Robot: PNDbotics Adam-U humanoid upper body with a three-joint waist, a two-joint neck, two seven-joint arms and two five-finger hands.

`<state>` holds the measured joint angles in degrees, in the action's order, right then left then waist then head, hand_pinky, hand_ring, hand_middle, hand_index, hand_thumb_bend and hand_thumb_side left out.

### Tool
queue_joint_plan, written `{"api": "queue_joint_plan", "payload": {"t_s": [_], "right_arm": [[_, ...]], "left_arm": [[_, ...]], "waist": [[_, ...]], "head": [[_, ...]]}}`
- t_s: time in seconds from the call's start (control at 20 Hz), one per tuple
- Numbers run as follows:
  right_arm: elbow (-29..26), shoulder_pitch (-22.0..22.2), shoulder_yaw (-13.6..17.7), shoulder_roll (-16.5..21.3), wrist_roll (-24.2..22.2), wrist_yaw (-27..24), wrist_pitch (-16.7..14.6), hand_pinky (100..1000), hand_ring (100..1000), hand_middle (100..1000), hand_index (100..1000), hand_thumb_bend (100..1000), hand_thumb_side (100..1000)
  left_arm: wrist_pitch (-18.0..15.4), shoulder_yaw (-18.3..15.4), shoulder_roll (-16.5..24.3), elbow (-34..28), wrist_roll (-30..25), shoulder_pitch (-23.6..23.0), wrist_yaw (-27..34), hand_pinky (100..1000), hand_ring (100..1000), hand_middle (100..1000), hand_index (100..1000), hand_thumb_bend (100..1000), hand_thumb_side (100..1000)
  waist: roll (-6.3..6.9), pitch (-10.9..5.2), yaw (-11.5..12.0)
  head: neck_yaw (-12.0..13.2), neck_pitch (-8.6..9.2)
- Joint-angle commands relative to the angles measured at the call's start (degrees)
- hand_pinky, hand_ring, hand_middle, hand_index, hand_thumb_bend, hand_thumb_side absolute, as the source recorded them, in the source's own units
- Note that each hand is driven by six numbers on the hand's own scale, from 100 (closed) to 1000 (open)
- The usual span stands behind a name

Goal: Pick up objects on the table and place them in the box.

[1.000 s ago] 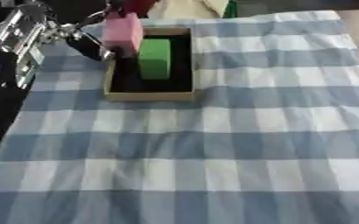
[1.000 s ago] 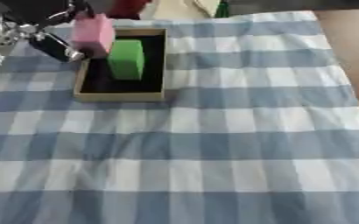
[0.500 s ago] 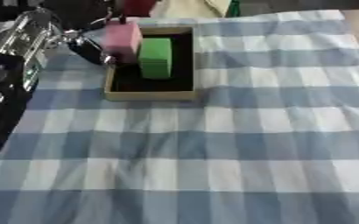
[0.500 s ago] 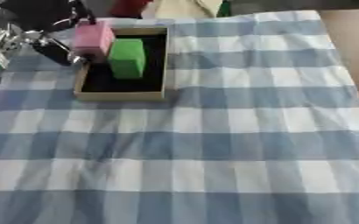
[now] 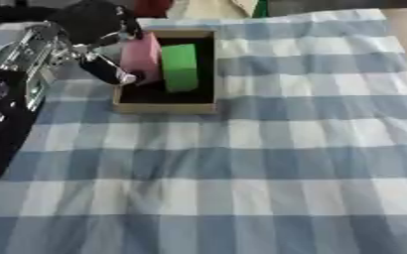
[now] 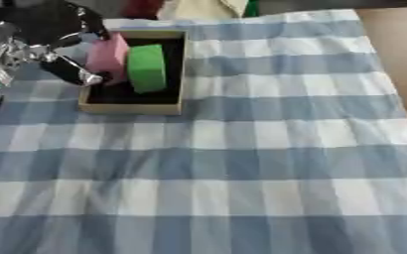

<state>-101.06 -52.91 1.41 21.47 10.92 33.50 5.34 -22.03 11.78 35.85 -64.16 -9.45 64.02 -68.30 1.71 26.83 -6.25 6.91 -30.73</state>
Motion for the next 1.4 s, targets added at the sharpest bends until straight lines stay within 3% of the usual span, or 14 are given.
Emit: {"api": "queue_joint_plan", "payload": {"t_s": [0.05,0.5,0.8,1.0,1.05,1.2,1.3,1.4], "right_arm": [[-0.96,-0.57,0.53,0.86,0.11,-0.19,0.15,769,729,473,717,265,717],[-1.05,0.37,0.65,0.33,0.08,0.23,0.18,769,729,472,715,266,715],[-1.36,0.39,0.43,-0.57,-0.11,0.59,-0.04,769,729,473,715,263,714],[-1.34,0.49,0.57,-0.55,-0.14,0.62,-0.01,769,729,472,714,262,714],[-1.35,0.54,0.61,-0.53,-0.12,0.61,0.01,769,729,472,714,262,715],[-1.44,1.01,0.88,-0.31,0.16,0.67,0.15,769,729,473,714,264,713],[-1.6,1.3,1.03,-0.23,0.39,0.75,0.2,769,730,474,714,264,712],[-1.81,1.59,1.16,-0.13,0.6,0.86,0.25,770,731,475,715,264,711]], "left_arm": [[0.26,-0.7,1.71,-1.99,0.83,0.99,-0.12,715,761,711,833,435,548],[1.09,-1.27,2.42,-4.52,1.31,0.94,0.58,704,755,707,834,418,552],[0.94,-0.76,2.42,-4.85,-0.56,0.73,0.64,722,791,750,863,608,627],[0.82,-0.85,2.4,-5.23,-0.5,0.29,1.27,712,783,737,856,530,616],[0.9,-0.98,2.46,-5.56,-0.38,0.19,1.72,698,770,721,848,435,588],[2.03,-2.22,3.72,-9.95,0.69,-1.23,5.52,677,752,705,841,322,560],[3.59,-3.43,4.59,-14.01,1.49,-2.72,10.65,656,736,694,837,274,563],[6.28,-4.89,5.82,-19.31,2.95,-4.62,18.21,637,720,687,842,232,630]], "waist": [[-0.07,-1.98,0.18],[-0.41,-3.54,1.24],[-0.86,-4.26,1.31],[-1.01,-4.31,1.43],[-1.03,-4.35,1.52],[-1.08,-4.68,2.22],[-1.16,-4.96,2.69],[-1.39,-5.27,3.19]], "head": [[-0.3,-0.47],[-1.04,-1.77],[-0.85,-1.45],[-0.82,-1.49],[-0.85,-1.6],[-1.27,-2.3],[-1.76,-2.71],[-2.46,-3.01]]}}
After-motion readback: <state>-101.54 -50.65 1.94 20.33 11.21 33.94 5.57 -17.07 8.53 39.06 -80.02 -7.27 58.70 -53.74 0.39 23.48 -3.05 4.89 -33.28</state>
